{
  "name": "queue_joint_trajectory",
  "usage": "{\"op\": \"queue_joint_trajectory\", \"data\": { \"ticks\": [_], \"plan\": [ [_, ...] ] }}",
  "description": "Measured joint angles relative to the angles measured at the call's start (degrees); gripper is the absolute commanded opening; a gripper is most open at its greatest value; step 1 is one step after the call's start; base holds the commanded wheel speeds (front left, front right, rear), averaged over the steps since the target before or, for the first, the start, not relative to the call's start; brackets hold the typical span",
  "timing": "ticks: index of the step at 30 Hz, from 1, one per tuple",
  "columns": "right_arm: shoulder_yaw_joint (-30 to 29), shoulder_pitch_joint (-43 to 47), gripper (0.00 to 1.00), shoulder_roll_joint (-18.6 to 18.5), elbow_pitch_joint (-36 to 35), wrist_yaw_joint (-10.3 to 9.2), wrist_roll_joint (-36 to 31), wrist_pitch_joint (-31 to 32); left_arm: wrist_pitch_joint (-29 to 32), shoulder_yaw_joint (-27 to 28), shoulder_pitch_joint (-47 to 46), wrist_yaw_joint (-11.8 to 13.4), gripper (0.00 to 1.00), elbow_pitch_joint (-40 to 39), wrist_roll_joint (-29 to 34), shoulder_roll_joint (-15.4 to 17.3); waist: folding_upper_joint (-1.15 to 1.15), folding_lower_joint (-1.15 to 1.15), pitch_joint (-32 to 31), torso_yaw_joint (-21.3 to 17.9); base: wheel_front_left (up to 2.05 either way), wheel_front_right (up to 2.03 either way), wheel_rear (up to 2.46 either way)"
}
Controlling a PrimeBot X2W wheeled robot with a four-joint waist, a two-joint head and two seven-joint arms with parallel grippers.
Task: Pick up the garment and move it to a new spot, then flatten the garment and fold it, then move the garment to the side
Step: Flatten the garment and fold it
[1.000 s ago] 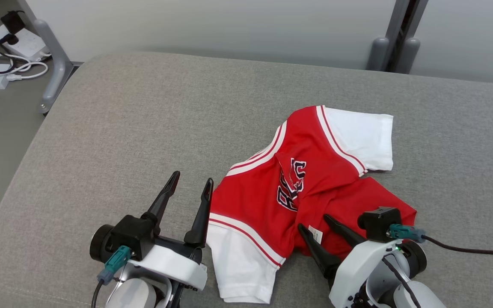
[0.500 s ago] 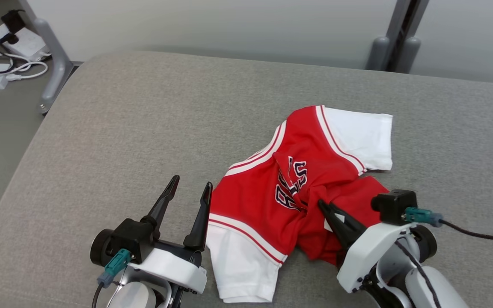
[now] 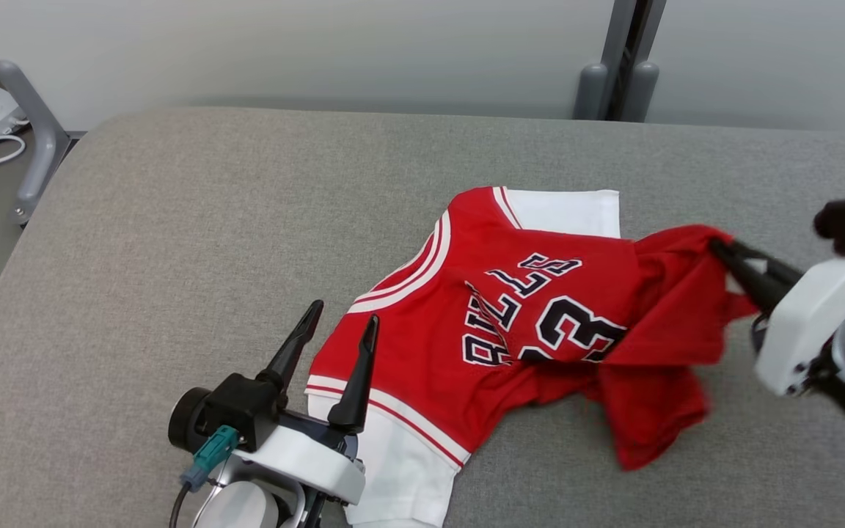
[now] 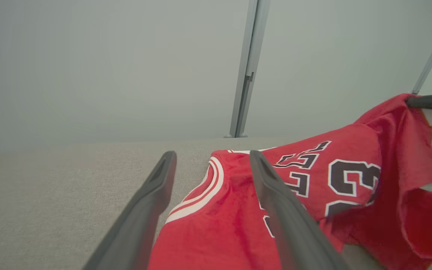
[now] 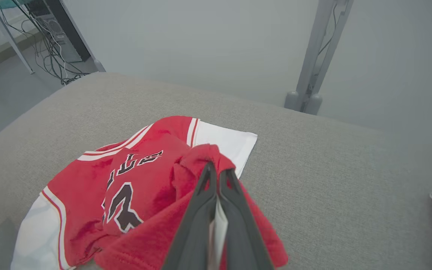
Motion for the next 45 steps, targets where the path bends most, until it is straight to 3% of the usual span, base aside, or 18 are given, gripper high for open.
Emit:
{"op": "queue_joint_trajectory", "data": {
  "ticks": [4,5,10,17,19,20,21,27,32,39,45],
  "plan": [
    [2.4,-6.6,0.00,-7.8,3.7,0.00,0.1,1.7,0.0,-1.3,-1.1,-0.5,1.00,0.2,0.1,-0.2,0.00,0.00,1.3,1.2,0.00,0.00,0.00],
    [2.4,-6.6,0.00,-7.8,3.7,0.00,0.1,1.7,0.0,-1.3,-1.1,-0.5,1.00,0.2,0.1,-0.2,0.00,0.00,1.3,1.2,0.00,0.00,0.00],
    [11.0,-14.5,0.00,-18.1,10.6,0.01,-1.4,-0.1,0.0,-2.3,-2.5,-0.9,1.00,0.4,-0.1,-0.3,0.00,0.00,3.2,3.7,0.00,0.00,0.00],
    [19.6,-25.8,0.00,-21.5,23.2,0.01,-2.1,-7.9,0.0,-3.6,-3.7,-0.9,1.00,0.2,-1.2,-0.4,0.00,0.00,6.2,6.7,0.00,0.00,0.00],
    [21.3,-28.6,0.01,-21.3,27.3,0.02,-3.5,-11.0,0.0,-3.9,-4.1,-0.7,1.00,0.0,-1.3,-0.4,0.00,0.00,7.0,7.2,0.00,0.00,0.00],
    [21.3,-29.8,0.80,-20.8,29.5,0.02,-4.3,-13.0,0.0,-4.0,-4.4,-0.6,1.00,0.0,-1.3,-0.4,0.00,0.00,7.4,7.4,0.00,0.00,0.00],
    [21.1,-31.0,1.00,-20.0,31.8,0.01,-4.5,-14.3,0.0,-4.1,-4.5,-0.5,1.00,-0.1,-1.3,-0.4,0.00,0.00,7.7,7.5,0.00,0.00,0.00],
    [22.2,-34.1,1.00,-15.3,40.6,0.01,-7.6,-22.4,0.0,-4.0,-4.8,0.0,1.00,0.0,-1.2,-0.4,0.00,0.00,8.3,6.5,0.00,0.00,0.00],
    [20.1,-33.6,1.00,-10.8,42.8,0.01,-7.8,-29.4,0.0,-2.8,-4.9,0.0,1.00,0.5,-0.4,-0.4,0.00,0.00,7.3,3.9,0.00,0.00,0.00],
    [15.4,-25.4,1.00,-5.0,38.0,0.01,-6.3,-36.0,0.0,-0.9,-4.1,-0.2,1.00,1.3,0.6,-0.3,0.00,0.00,4.5,-0.9,0.00,0.00,0.00],
    [5.7,-12.0,1.00,0.5,29.6,0.00,-8.5,-39.8,0.0,0.6,-3.0,-0.2,1.00,1.2,0.9,-0.4,0.00,0.00,1.9,-4.5,0.00,0.00,0.00]
  ]
}}
